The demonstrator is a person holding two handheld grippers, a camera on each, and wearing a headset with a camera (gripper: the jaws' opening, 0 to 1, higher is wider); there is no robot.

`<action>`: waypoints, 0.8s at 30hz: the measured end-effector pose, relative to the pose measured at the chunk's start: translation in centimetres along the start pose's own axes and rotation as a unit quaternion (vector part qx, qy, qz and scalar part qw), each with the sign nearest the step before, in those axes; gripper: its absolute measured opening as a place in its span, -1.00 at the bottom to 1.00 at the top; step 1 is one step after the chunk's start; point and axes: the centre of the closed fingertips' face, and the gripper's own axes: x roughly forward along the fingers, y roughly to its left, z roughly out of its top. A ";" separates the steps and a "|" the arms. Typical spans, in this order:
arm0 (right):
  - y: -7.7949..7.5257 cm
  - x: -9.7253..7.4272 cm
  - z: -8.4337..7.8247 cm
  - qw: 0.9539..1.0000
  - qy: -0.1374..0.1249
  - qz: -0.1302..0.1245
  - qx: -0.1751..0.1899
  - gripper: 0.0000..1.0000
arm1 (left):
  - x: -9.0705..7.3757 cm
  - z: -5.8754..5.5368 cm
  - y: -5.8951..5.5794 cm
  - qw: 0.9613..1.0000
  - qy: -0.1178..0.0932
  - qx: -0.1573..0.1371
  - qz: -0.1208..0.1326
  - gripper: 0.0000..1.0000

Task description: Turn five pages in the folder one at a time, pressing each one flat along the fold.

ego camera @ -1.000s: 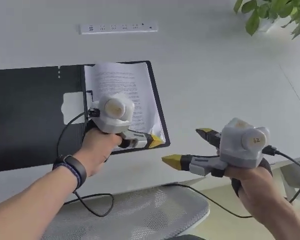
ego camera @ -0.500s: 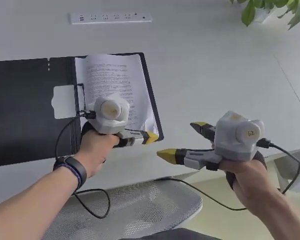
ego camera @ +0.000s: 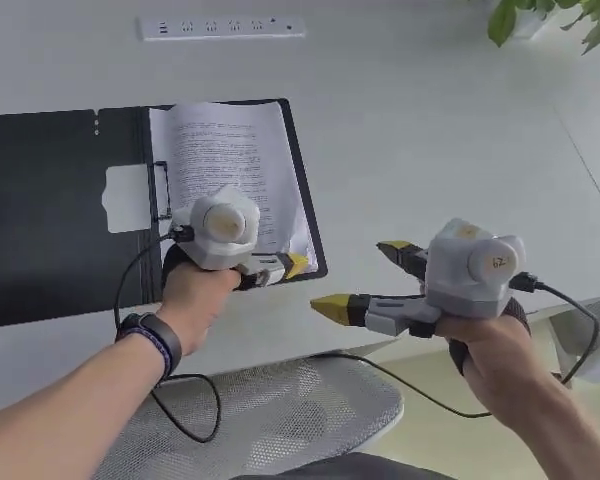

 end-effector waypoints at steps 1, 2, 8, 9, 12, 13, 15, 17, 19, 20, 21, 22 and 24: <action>0.0 0.0 0.0 1.000 -0.001 0.001 0.001 0.71 | 0.1 -0.1 0.2 1.000 0.003 0.007 0.007 0.12; 0.0 0.0 0.1 1.000 -0.001 0.001 0.001 0.71 | 0.1 -0.1 0.2 1.000 0.005 0.014 0.012 0.10; 0.0 0.2 0.1 1.000 0.000 0.004 -0.001 0.71 | 0.4 -0.6 0.2 0.997 0.024 0.065 0.028 0.06; 0.0 0.2 0.1 1.000 0.000 0.006 -0.001 0.71 | 0.6 -0.8 0.2 0.996 0.029 0.077 0.033 0.06; -0.1 0.3 0.0 1.000 0.003 0.007 -0.003 0.70 | 0.7 -0.8 0.1 0.995 0.031 0.080 0.041 0.05; -0.1 0.2 0.1 1.000 0.003 0.007 -0.003 0.70 | 0.8 -0.9 0.2 0.995 0.032 0.080 0.044 0.04; -0.2 0.2 0.1 1.000 0.002 0.008 -0.003 0.70 | 0.8 -1.0 0.2 0.995 0.032 0.082 0.046 0.02; -0.3 0.2 0.2 1.000 0.002 0.008 -0.003 0.70 | 0.7 -1.1 0.1 0.995 0.029 0.081 0.048 -0.02; -0.4 0.1 0.3 1.000 0.001 0.008 -0.004 0.70 | 0.8 -1.1 0.1 0.995 0.024 0.083 0.049 -0.05; -0.4 0.1 0.3 1.000 0.001 0.008 -0.004 0.70 | 0.8 -1.2 0.2 0.995 0.022 0.082 0.050 -0.06; -0.4 0.2 0.3 1.000 0.001 0.009 -0.004 0.69 | 0.9 -1.2 0.2 0.995 0.020 0.080 0.051 -0.06; -0.5 0.2 0.3 1.000 0.001 0.009 -0.003 0.69 | 0.9 -1.1 0.3 0.995 0.018 0.078 0.052 -0.08; -0.5 0.3 0.3 1.000 0.002 0.011 -0.005 0.69 | 0.9 -1.1 0.4 0.996 0.016 0.075 0.053 -0.12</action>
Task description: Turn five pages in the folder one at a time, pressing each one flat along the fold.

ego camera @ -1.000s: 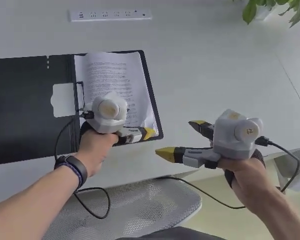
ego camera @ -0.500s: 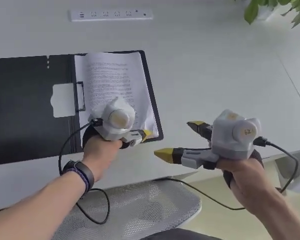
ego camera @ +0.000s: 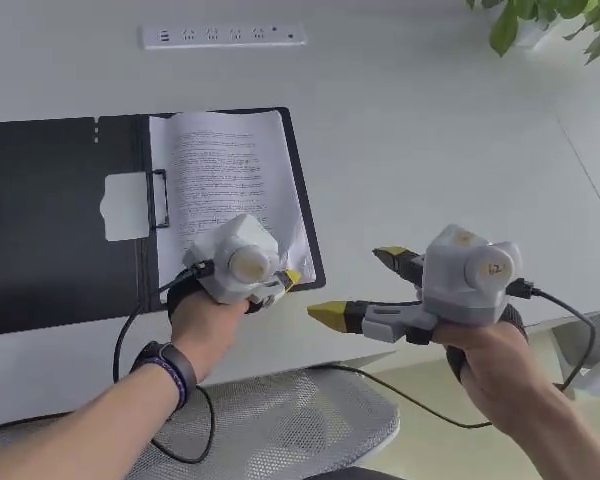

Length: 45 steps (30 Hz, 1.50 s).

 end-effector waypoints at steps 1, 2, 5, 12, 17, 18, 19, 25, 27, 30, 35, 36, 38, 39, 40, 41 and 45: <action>0.0 0.0 0.0 1.000 0.000 0.001 0.000 0.69 | 0.0 0.0 0.1 1.000 -0.001 -0.001 0.001 -0.14; 0.0 0.1 0.0 1.000 0.000 0.002 0.000 0.69 | 0.0 0.0 0.2 1.000 -0.001 -0.001 0.001 -0.16; 0.0 0.3 0.2 1.000 -0.001 0.004 -0.001 0.69 | 0.0 0.0 0.2 1.000 -0.002 -0.001 0.001 -0.21; 0.1 0.6 0.3 1.000 -0.001 0.009 -0.004 0.68 | 0.1 0.0 -0.2 1.000 -0.005 -0.003 0.000 -0.46; 0.0 0.5 0.3 1.000 -0.003 0.009 -0.002 0.68 | 0.0 -0.1 -0.4 1.000 -0.003 0.003 0.001 -0.79; -0.1 0.5 0.3 1.000 -0.004 0.008 -0.002 0.68 | 0.0 -0.1 -0.5 1.000 -0.003 0.005 -0.003 -0.89; -0.1 0.5 0.3 1.000 -0.004 0.008 -0.001 0.68 | 0.1 -0.1 -0.6 1.000 -0.004 0.004 -0.003 -0.90; -0.1 0.5 0.2 1.000 -0.004 0.007 0.000 0.68 | 0.1 0.0 -0.7 1.000 -0.001 0.020 0.000 -0.93; -0.1 0.5 0.2 1.000 -0.005 0.007 0.001 0.68 | 0.1 0.0 -0.6 1.000 -0.001 0.022 0.000 -0.95; -0.1 0.6 0.2 1.000 -0.006 0.008 0.001 0.68 | 0.3 0.0 -0.7 0.999 0.007 0.032 0.003 -0.99; 0.0 0.9 0.3 1.000 -0.007 0.010 0.001 0.68 | 0.4 -0.1 -0.7 0.999 0.019 0.044 0.011 -1.00; 0.0 1.1 0.3 1.000 -0.007 0.011 0.001 0.68 | 0.4 -0.1 -0.7 0.999 0.018 0.046 0.012 -1.00; 0.0 1.3 0.6 1.000 -0.007 0.013 0.000 0.68 | 0.3 0.0 -0.6 1.000 0.006 0.017 0.013 -1.00; -0.1 1.5 0.7 1.000 -0.007 0.014 -0.001 0.68 | 0.3 0.0 -0.5 1.000 0.000 -0.005 0.011 -1.00; -0.1 1.6 0.8 1.000 -0.008 0.015 -0.002 0.68 | 0.3 0.0 -0.4 1.000 -0.001 -0.008 0.009 -1.00; -0.2 1.7 1.0 1.000 -0.009 0.016 -0.002 0.68 | 0.2 0.0 -0.3 1.000 -0.003 -0.009 0.008 -1.00; -0.8 2.4 1.6 1.000 -0.016 0.021 0.000 0.65 | 0.1 0.0 -0.3 0.999 -0.022 -0.042 0.001 -1.00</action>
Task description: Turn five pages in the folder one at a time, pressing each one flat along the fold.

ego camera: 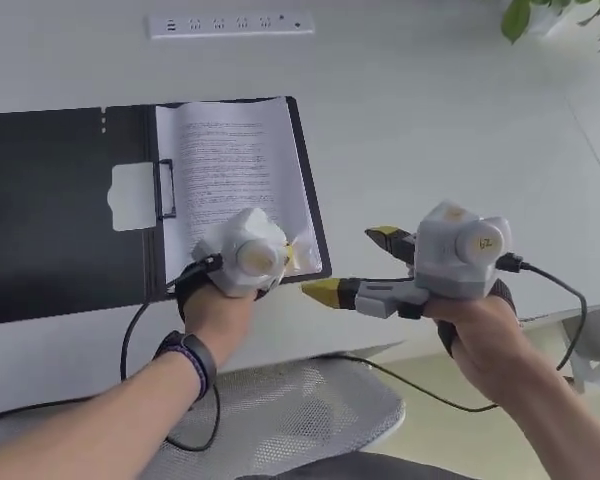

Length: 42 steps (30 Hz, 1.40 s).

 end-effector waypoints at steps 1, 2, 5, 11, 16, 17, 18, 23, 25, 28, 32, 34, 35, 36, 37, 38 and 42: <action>-0.1 0.2 0.1 1.000 -0.002 0.002 0.001 0.63 | 0.0 0.0 0.1 1.000 -0.002 -0.007 0.000 -1.00; -0.3 0.4 0.3 1.000 -0.004 0.004 0.003 0.61 | 0.1 0.0 0.1 1.000 -0.001 -0.006 0.000 -1.00; -0.7 1.4 0.9 1.000 -0.015 0.014 0.016 0.57 | 0.1 0.0 0.0 1.000 0.001 0.003 0.001 -1.00; -1.3 3.6 1.7 0.998 -0.024 0.037 0.036 0.43 | 0.1 0.0 0.0 1.000 0.001 0.008 0.000 -1.00; -0.4 4.9 1.9 0.997 -0.021 0.055 0.044 0.32 | 0.2 0.0 0.0 1.000 0.001 0.009 0.001 -1.00; -0.4 5.1 1.9 0.997 -0.020 0.058 0.045 0.31 | 0.1 0.0 0.0 1.000 0.001 0.009 0.001 -1.00; -0.3 5.4 1.9 0.997 -0.018 0.060 0.047 0.30 | 0.1 0.0 0.0 1.000 0.001 0.008 0.001 -1.00; 0.0 6.0 1.9 0.995 -0.020 0.072 0.063 0.23 | 0.1 0.0 0.0 1.000 0.001 0.009 0.001 -1.00; 0.0 6.2 1.9 0.995 -0.022 0.074 0.071 0.21 | 0.1 0.0 0.0 1.000 0.002 0.009 0.001 -1.00; 0.0 6.4 1.8 0.994 -0.023 0.077 0.078 0.18 | 0.1 0.0 0.0 1.000 0.002 0.009 0.000 -1.00; -0.1 6.7 1.7 0.992 -0.023 0.082 0.090 0.13 | 0.0 0.0 0.0 1.000 0.002 0.009 0.000 -1.00; -0.3 6.9 1.7 0.992 -0.024 0.084 0.096 0.10 | 0.0 -0.1 0.0 1.000 0.002 0.009 0.001 -1.00; -0.3 7.0 1.7 0.991 -0.024 0.084 0.098 0.07 | 0.0 0.0 -0.1 1.000 0.002 0.009 0.001 -1.00; -0.4 7.1 1.7 0.991 -0.026 0.085 0.102 0.05 | 0.0 0.0 -0.1 1.000 0.003 0.010 0.001 -1.00; -0.4 7.2 1.7 0.990 -0.027 0.085 0.105 0.02 | 0.0 0.0 -0.1 1.000 0.003 0.010 0.001 -1.00; -0.5 7.3 1.7 0.990 -0.028 0.085 0.109 -0.01 | 0.0 0.0 -0.1 1.000 0.003 0.011 0.001 -1.00; -0.7 7.6 1.8 0.988 -0.034 0.086 0.124 -0.12 | 0.0 -0.1 -0.2 1.000 0.004 0.014 0.002 -1.00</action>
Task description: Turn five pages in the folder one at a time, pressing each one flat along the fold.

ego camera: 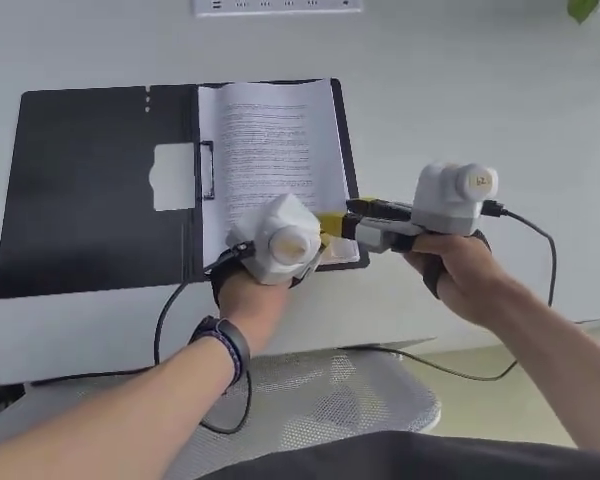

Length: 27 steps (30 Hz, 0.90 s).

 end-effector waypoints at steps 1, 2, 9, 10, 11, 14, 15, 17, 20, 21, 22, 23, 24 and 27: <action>-0.1 0.0 0.0 1.000 -0.001 -0.001 0.001 -0.14 | 0.0 0.0 0.0 1.000 0.000 0.000 0.000 -1.00; -0.2 0.1 0.0 1.000 -0.002 -0.002 0.005 -0.17 | 0.0 0.0 0.0 1.000 0.000 -0.001 0.000 -1.00; -1.3 0.2 0.0 0.999 -0.015 -0.018 0.025 -0.46 | 0.1 0.0 -0.1 1.000 0.001 0.000 0.001 -1.00; -1.5 0.2 0.0 0.999 -0.018 -0.022 0.028 -0.56 | 0.1 0.0 -0.1 1.000 0.001 0.000 0.001 -1.00; -1.6 0.2 0.0 0.999 -0.020 -0.025 0.029 -0.62 | 0.1 0.0 -0.1 1.000 0.001 0.001 0.001 -1.00; -2.0 0.1 0.0 0.999 -0.022 -0.032 0.027 -0.75 | 0.1 0.0 -0.1 1.000 0.002 -0.003 -0.001 -1.00; -2.1 0.1 0.0 0.999 -0.024 -0.033 0.027 -0.77 | 0.2 0.0 0.0 1.000 0.003 -0.002 -0.002 -1.00; -2.3 0.0 -0.1 0.999 -0.025 -0.035 0.029 -0.85 | 0.2 0.0 -0.1 1.000 0.005 0.004 -0.002 -1.00; -2.7 0.0 -0.2 0.998 -0.025 -0.046 0.033 -0.98 | 0.2 0.0 -0.1 1.000 0.003 0.001 0.001 -1.00; -2.8 -0.1 -0.2 0.998 -0.027 -0.046 0.037 -0.98 | 0.2 0.0 -0.1 1.000 0.003 0.001 0.001 -1.00; -2.8 -0.1 -0.2 0.998 -0.029 -0.047 0.042 -0.98 | 0.2 0.0 -0.1 1.000 0.003 0.002 0.001 -1.00; -2.8 -0.1 -0.2 0.997 -0.031 -0.047 0.045 -0.98 | 0.2 0.1 -0.1 1.000 0.005 0.002 0.000 -1.00; -2.8 -0.1 -0.2 0.997 -0.032 -0.047 0.047 -0.98 | 0.2 0.1 -0.1 1.000 0.005 0.003 0.000 -1.00; -2.9 -0.1 -0.2 0.997 -0.035 -0.049 0.055 -0.98 | 0.1 0.1 -0.1 1.000 0.007 0.002 0.003 -1.00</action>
